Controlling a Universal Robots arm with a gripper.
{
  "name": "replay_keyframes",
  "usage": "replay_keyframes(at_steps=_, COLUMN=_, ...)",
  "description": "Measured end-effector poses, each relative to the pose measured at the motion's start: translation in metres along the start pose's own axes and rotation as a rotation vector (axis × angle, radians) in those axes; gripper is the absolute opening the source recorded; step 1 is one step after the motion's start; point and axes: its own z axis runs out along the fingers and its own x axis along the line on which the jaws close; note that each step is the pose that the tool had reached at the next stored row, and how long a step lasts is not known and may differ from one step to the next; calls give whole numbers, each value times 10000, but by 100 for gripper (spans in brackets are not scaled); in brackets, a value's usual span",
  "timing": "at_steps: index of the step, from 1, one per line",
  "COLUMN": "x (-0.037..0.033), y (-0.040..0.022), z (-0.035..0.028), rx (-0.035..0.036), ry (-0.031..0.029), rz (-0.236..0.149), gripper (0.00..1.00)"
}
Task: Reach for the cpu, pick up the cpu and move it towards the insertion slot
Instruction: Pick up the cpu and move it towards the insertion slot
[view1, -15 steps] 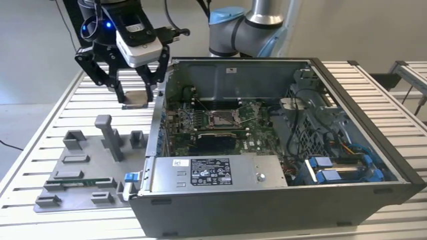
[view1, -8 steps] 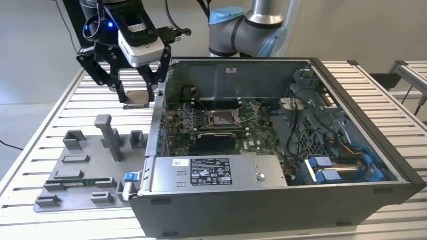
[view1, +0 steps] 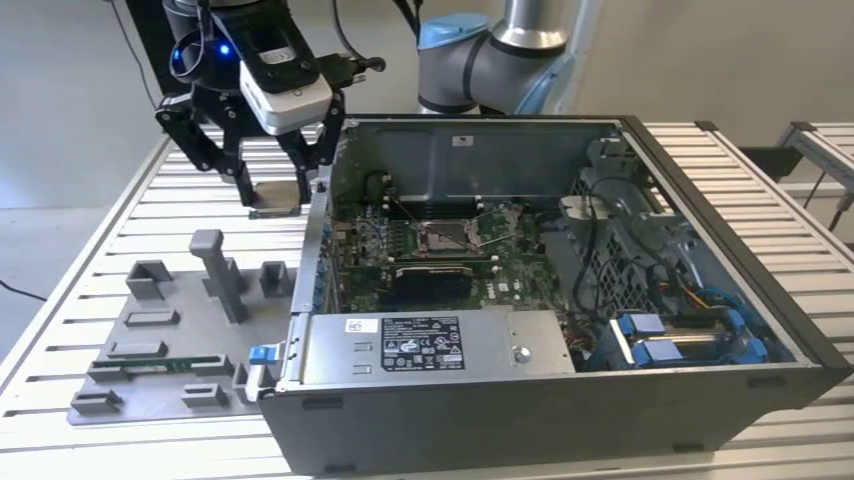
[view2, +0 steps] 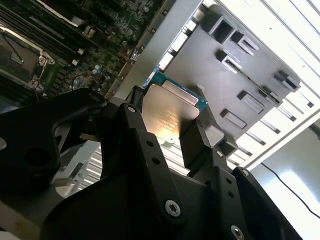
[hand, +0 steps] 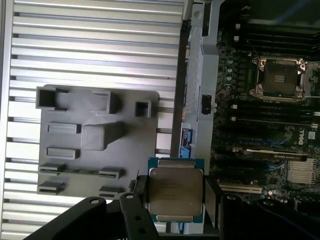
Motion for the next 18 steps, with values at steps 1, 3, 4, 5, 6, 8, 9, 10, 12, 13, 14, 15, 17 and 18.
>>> replay_keyframes(at_steps=1, x=-2, y=0, z=0, rx=0, ry=0, rz=0, gripper=0)
replay_keyframes(at_steps=3, x=-10, y=0, z=0, rx=0, ry=0, rz=-2, gripper=0)
replay_keyframes(at_steps=4, x=-14, y=-1, z=0, rx=-1, ry=-1, rz=-1, gripper=0)
replay_keyframes(at_steps=5, x=-17, y=-1, z=0, rx=0, ry=0, rz=-1, gripper=0)
replay_keyframes(at_steps=6, x=-20, y=-1, z=0, rx=0, ry=0, rz=0, gripper=0)
replay_keyframes(at_steps=8, x=-26, y=-1, z=0, rx=0, ry=0, rz=-1, gripper=0)
replay_keyframes(at_steps=9, x=-29, y=-1, z=0, rx=0, ry=0, rz=-1, gripper=0)
replay_keyframes(at_steps=10, x=-33, y=-2, z=0, rx=1, ry=0, rz=-1, gripper=0)
replay_keyframes(at_steps=12, x=-39, y=-2, z=0, rx=0, ry=0, rz=-1, gripper=0)
replay_keyframes(at_steps=13, x=-42, y=-2, z=0, rx=0, ry=0, rz=0, gripper=0)
replay_keyframes(at_steps=14, x=-44, y=-2, z=0, rx=-1, ry=0, rz=0, gripper=0)
replay_keyframes(at_steps=15, x=-46, y=-2, z=0, rx=-1, ry=-1, rz=-1, gripper=0)
replay_keyframes(at_steps=17, x=-51, y=-3, z=0, rx=0, ry=-1, rz=-1, gripper=0)
replay_keyframes(at_steps=18, x=-53, y=-3, z=0, rx=0, ry=0, rz=-1, gripper=0)
